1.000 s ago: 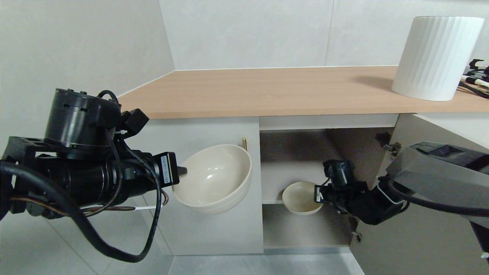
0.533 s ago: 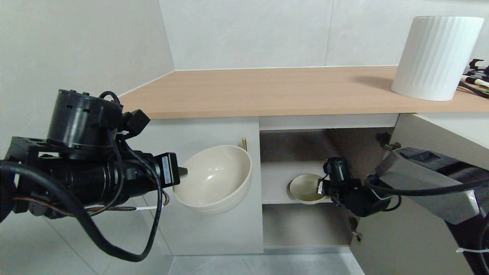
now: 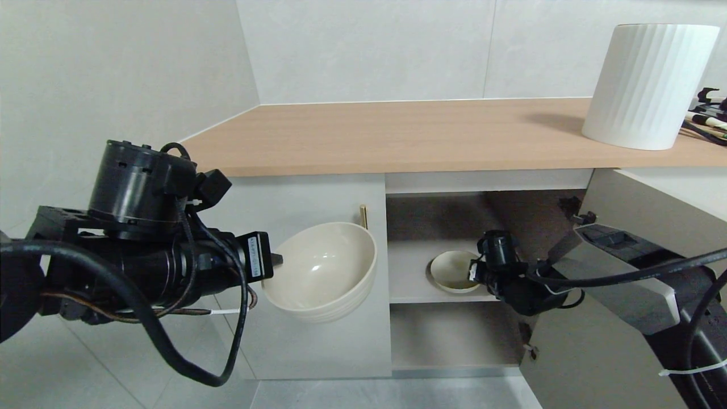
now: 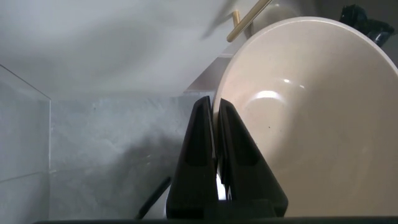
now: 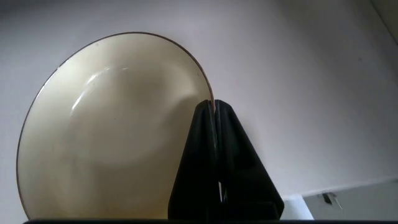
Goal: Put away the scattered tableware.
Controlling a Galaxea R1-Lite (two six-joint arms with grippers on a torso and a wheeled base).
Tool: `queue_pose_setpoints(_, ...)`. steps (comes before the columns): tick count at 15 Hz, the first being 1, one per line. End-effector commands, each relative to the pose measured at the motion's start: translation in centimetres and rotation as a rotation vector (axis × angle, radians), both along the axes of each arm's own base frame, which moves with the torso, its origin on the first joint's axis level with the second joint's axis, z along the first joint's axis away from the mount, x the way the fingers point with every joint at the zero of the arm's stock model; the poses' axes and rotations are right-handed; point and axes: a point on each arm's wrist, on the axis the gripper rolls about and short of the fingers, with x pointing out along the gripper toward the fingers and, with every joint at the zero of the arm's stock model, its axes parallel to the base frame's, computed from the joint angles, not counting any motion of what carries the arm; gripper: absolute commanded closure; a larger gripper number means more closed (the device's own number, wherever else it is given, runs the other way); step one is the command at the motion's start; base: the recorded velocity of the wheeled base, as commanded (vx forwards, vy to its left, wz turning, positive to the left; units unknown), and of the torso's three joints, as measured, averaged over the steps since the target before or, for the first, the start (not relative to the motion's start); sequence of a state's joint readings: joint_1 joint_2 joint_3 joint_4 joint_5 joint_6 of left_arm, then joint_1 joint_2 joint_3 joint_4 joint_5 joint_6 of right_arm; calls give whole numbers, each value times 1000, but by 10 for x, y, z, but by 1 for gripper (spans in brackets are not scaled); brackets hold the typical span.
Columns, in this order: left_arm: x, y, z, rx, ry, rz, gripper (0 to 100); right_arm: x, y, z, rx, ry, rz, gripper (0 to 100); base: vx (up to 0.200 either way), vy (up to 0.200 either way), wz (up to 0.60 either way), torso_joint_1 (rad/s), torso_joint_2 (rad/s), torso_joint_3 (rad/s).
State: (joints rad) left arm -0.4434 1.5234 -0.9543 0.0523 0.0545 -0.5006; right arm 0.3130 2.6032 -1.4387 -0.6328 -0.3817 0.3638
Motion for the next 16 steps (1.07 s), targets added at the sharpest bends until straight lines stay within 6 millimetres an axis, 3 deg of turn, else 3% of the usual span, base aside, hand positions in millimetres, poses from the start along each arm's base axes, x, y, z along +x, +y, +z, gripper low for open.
queue_pose_setpoints(1, 2, -1, -3, 4, 10, 1, 100, 4, 0, -2, 2, -7, -2, 100, 0, 0, 0, 0, 0, 0)
queue_pose_setpoints(8, 2, -1, -3, 1, 13, 1, 100, 11, -6, -3, 6, -20, -19, 100, 0, 0, 0, 0, 0, 0)
queue_pose_setpoints(9, 2, -1, -3, 1, 13, 1, 100, 13, -6, -1, 9, -28, -22, 0, 0, 0, 0, 0, 0, 0)
queue_pose_setpoints(13, 3, -1, -4, 4, 16, 2, 100, 10, -8, 11, 28, -43, -33, 0, 0, 0, 0, 0, 0, 0)
queue_pose_setpoints(16, 9, -4, -8, 8, 16, -3, 100, -19, -13, 51, 37, -40, -22, 0, 0, 0, 0, 0, 0, 0)
